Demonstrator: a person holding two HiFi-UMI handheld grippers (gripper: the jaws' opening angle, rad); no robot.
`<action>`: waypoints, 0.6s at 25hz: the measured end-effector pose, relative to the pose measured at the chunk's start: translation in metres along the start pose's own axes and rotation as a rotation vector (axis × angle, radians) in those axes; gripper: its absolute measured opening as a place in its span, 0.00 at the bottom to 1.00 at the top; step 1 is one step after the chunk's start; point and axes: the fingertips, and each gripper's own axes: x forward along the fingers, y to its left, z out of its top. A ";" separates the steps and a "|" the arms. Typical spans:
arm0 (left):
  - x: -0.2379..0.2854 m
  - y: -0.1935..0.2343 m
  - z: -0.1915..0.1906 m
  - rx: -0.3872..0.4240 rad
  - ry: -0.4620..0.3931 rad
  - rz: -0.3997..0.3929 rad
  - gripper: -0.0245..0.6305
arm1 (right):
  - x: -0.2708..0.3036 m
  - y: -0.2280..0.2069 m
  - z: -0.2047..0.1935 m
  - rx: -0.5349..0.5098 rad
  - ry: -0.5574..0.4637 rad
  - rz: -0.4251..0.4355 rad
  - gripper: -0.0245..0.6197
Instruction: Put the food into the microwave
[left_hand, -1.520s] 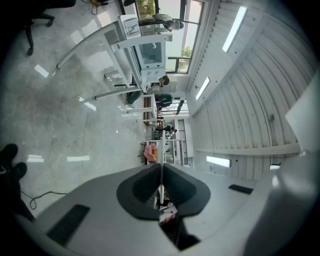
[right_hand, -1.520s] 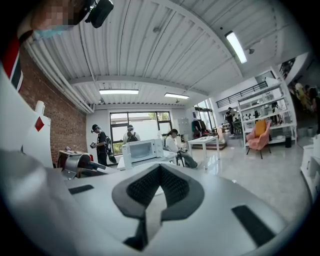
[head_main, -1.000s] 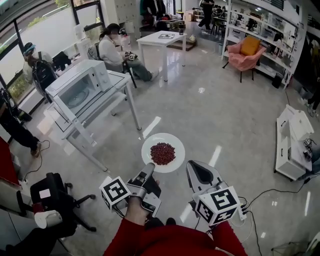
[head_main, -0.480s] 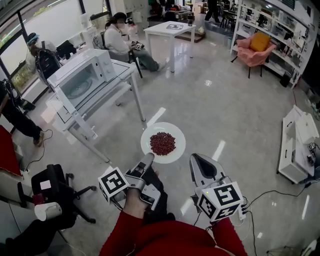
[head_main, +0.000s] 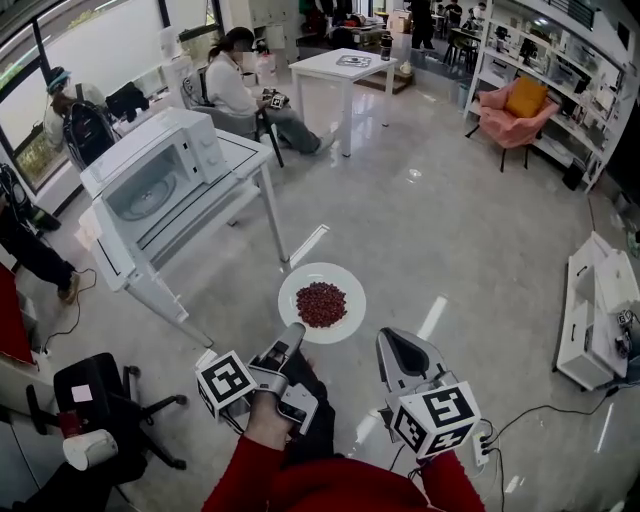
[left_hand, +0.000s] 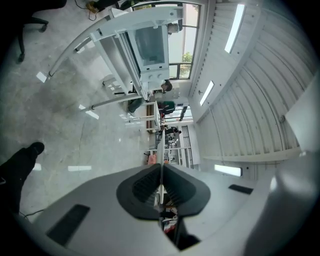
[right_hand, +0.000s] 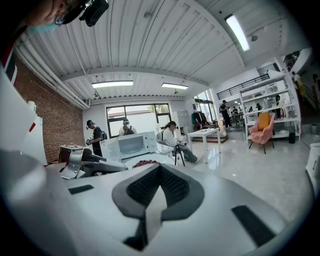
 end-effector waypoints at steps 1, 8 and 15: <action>0.006 0.001 0.007 -0.004 -0.003 0.000 0.07 | 0.009 -0.002 0.002 0.001 0.004 0.003 0.06; 0.050 0.002 0.065 0.020 -0.019 0.050 0.07 | 0.080 -0.008 0.026 0.003 0.020 0.031 0.06; 0.091 -0.010 0.124 0.011 -0.041 0.017 0.07 | 0.148 -0.010 0.053 -0.007 0.028 0.053 0.06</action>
